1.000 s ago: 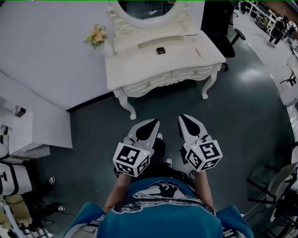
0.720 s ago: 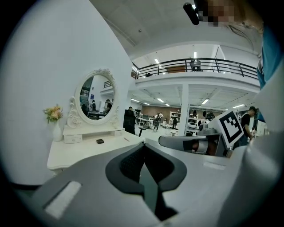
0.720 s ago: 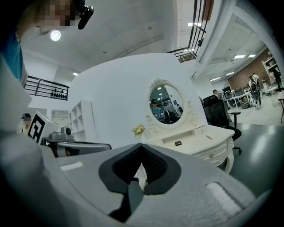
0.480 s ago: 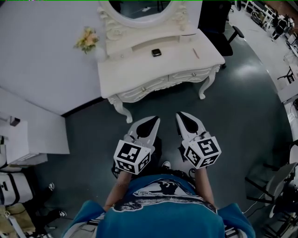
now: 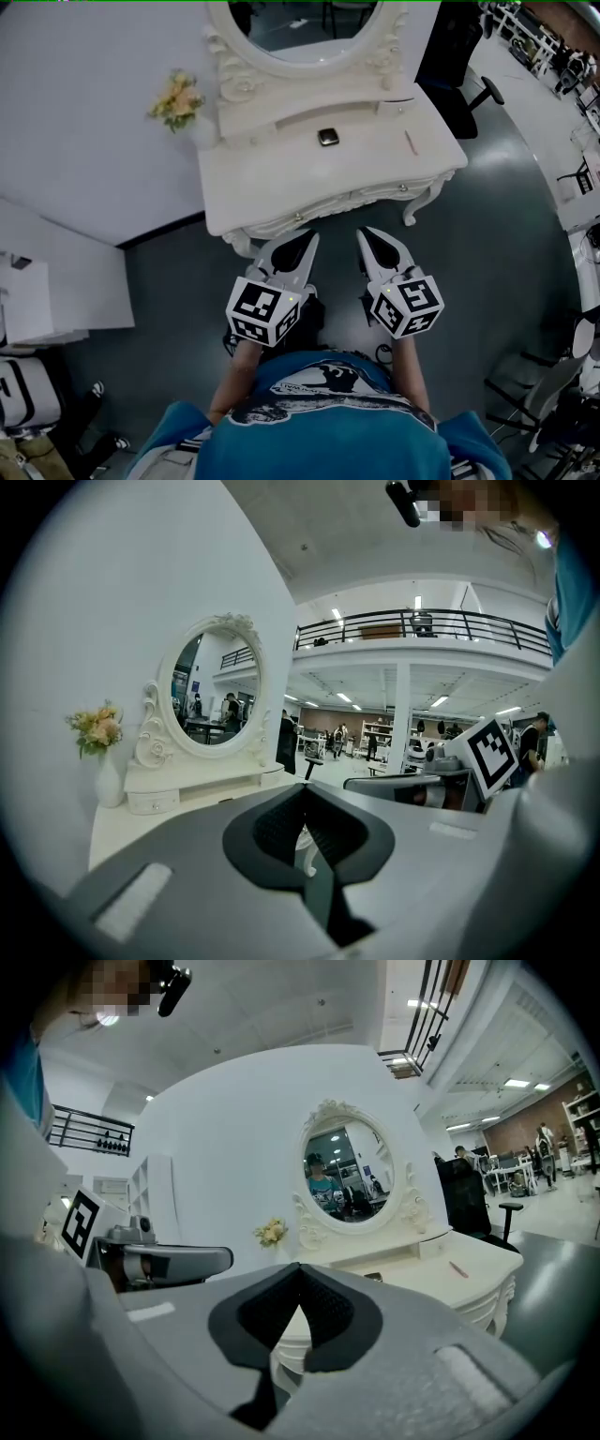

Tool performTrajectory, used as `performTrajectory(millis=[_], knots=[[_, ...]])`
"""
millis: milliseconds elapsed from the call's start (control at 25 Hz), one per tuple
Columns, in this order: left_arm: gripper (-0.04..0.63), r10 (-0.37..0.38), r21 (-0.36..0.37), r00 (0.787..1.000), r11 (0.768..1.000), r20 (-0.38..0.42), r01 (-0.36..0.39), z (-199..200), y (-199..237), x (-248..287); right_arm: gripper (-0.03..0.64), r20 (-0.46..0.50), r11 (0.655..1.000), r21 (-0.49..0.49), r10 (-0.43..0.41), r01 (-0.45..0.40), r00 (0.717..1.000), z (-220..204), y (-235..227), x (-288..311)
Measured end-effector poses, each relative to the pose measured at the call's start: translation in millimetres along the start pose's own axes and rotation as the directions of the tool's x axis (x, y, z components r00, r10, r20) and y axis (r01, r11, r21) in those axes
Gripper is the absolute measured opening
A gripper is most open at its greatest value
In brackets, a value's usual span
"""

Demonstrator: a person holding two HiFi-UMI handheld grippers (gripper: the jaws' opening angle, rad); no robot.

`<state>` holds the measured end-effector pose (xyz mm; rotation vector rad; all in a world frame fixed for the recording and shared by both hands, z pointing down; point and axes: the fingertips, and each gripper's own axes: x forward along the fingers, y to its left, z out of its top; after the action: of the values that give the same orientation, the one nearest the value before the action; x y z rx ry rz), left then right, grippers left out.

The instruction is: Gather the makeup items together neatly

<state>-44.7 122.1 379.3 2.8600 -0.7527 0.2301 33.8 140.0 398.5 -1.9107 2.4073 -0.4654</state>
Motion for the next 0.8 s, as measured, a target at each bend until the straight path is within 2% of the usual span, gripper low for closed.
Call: performTrajectory(millis=[360, 560, 800], knots=[[0.018, -0.043, -0.015, 0.999, 0.999, -0.018, 0.043, 10.2, 61.2, 41.9, 0.005, -0.065, 0.999, -0.020, -0.050, 0.049, 0.997, 6.9, -22.4, 71.3], [0.018, -0.059, -0.028, 0.998, 0.998, -0.019, 0.058, 13.2, 94.1, 61.9, 0.005, -0.091, 0.995, -0.065, -0.080, 0.074, 0.993, 8.7, -28.1, 103.4], [0.018, -0.080, -0.051, 0.997, 0.996, -0.014, 0.079, 18.1, 112.2, 77.9, 0.004, -0.119, 0.991, -0.085, -0.118, 0.108, 0.986, 10.2, -37.7, 118.4]])
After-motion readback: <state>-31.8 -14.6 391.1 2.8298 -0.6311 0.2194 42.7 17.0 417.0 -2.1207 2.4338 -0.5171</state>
